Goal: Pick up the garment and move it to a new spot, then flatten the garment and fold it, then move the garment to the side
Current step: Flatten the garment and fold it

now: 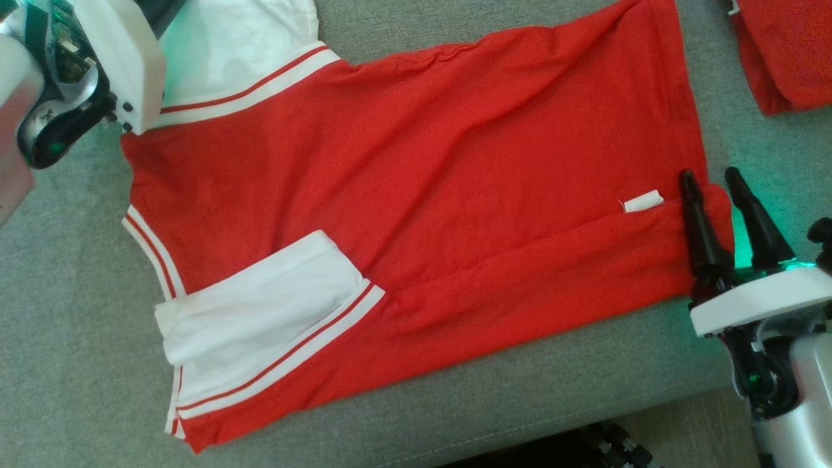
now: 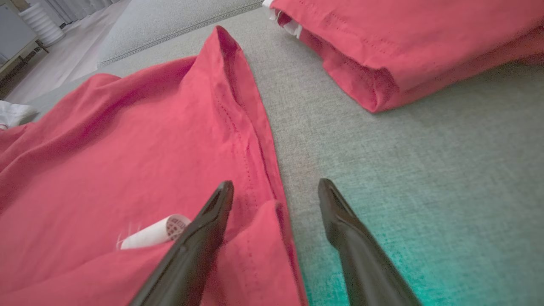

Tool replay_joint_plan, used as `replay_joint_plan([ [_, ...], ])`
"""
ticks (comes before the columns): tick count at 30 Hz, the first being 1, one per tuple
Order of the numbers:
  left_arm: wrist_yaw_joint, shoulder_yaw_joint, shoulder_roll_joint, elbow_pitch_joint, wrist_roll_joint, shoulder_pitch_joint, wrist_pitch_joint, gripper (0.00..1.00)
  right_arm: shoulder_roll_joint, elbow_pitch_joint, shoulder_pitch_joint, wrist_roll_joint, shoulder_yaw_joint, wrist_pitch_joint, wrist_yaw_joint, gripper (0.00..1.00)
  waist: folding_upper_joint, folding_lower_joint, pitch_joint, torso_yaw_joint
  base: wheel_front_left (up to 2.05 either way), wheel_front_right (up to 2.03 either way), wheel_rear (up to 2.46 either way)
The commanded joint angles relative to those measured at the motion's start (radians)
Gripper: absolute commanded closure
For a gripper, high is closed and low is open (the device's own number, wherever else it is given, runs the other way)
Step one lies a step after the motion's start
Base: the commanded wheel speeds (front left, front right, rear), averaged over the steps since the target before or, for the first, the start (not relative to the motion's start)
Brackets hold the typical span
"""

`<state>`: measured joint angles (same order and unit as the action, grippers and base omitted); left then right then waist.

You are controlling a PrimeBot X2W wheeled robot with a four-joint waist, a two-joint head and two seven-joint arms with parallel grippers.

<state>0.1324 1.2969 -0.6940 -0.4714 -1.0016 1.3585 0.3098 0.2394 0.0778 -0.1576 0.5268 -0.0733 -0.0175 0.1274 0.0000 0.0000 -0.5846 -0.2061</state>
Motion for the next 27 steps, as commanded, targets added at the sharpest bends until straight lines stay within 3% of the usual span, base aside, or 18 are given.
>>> replay_joint_plan([
  [1,-0.002,-0.037,-0.036,0.013,-0.008,0.066,-0.01,1.0,0.029,-0.033,0.001,0.003,-0.004,0.001,0.003,0.0,0.0,0.0,-0.001,0.001,0.0,0.0,0.0],
  [18,-0.002,-0.018,-0.049,-0.02,-0.003,0.109,-0.206,1.0,0.044,-0.063,-0.044,-0.012,0.015,-0.036,0.003,0.0,0.0,0.0,0.019,0.061,0.0,0.0,0.0],
  [22,-0.002,-0.018,-0.045,-0.033,0.001,0.114,-0.235,1.0,0.06,-0.059,-0.123,-0.027,-0.024,-0.069,0.003,0.0,0.0,0.0,0.014,0.063,0.0,0.0,0.0],
  [27,-0.002,-0.017,-0.036,-0.033,0.013,0.125,-0.246,1.0,0.086,0.023,-0.294,-0.033,-0.069,-0.185,0.003,0.0,0.0,0.0,0.016,0.068,0.0,0.0,0.0],
])
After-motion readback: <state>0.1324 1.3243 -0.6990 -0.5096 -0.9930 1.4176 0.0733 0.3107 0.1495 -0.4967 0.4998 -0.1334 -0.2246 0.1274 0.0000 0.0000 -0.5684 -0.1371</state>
